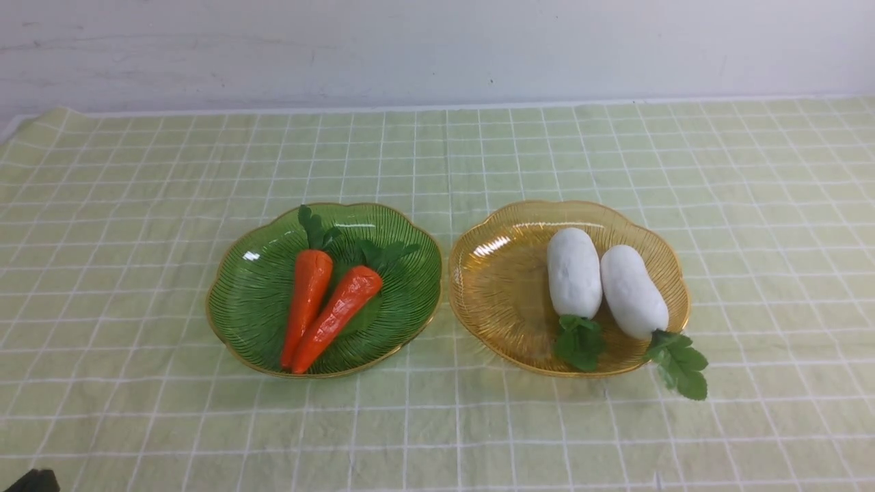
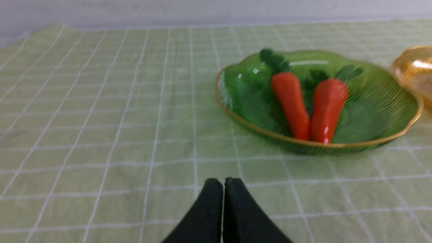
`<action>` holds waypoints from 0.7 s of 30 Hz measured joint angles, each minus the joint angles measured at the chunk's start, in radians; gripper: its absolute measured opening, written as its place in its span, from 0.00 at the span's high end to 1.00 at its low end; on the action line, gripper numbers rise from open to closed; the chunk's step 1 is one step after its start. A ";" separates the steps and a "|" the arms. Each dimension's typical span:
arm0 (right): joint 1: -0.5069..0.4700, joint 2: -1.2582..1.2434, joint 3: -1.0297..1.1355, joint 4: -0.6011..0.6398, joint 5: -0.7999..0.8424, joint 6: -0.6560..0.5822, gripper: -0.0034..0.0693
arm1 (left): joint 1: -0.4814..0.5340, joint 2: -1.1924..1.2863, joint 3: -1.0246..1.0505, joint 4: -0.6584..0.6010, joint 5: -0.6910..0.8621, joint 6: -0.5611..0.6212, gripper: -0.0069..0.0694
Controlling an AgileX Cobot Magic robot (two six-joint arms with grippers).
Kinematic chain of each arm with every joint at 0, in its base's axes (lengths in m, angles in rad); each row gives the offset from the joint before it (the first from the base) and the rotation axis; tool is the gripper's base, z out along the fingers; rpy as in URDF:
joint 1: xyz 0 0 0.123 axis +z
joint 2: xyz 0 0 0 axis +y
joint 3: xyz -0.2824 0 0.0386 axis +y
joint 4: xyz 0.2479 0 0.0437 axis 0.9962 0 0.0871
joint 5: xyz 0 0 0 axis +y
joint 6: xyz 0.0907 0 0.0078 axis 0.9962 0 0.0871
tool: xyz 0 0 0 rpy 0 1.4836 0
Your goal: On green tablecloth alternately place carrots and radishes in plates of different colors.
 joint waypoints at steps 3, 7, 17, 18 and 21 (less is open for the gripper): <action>0.000 0.000 0.000 0.000 0.001 0.000 0.89 | 0.041 0.000 0.008 0.002 0.046 0.000 0.92; -0.001 0.000 0.000 0.000 0.002 0.000 0.89 | 0.051 0.000 0.008 0.003 0.053 0.000 0.92; -0.001 0.000 0.000 0.000 0.002 0.000 0.89 | 0.045 0.000 0.008 0.004 0.053 0.000 0.92; -0.001 0.000 0.000 0.000 0.002 0.000 0.89 | 0.044 0.000 0.008 0.004 0.053 0.000 0.92; -0.001 0.000 0.000 0.000 0.002 0.000 0.89 | 0.044 0.000 0.008 0.004 0.053 0.000 0.92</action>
